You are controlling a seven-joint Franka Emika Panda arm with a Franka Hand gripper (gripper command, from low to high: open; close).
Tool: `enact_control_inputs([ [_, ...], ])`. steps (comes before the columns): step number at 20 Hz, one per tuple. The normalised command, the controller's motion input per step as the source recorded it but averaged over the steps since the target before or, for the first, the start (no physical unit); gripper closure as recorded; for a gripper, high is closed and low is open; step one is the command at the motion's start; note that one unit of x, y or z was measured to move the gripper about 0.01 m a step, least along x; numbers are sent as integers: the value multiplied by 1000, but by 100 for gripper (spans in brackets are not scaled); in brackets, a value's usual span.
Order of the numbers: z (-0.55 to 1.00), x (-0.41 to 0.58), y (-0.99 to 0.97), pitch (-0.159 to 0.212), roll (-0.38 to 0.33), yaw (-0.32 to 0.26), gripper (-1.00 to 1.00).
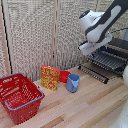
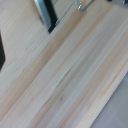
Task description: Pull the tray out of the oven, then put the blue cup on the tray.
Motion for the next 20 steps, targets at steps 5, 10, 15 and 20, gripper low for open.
enact_control_inputs([
  [5,44,0,522,-23,165,-191,-100],
  [10,-43,0,657,-96,75,-174,-100],
  [15,-206,74,642,-108,47,-164,-100],
  [20,-270,85,391,-34,63,-125,-100],
])
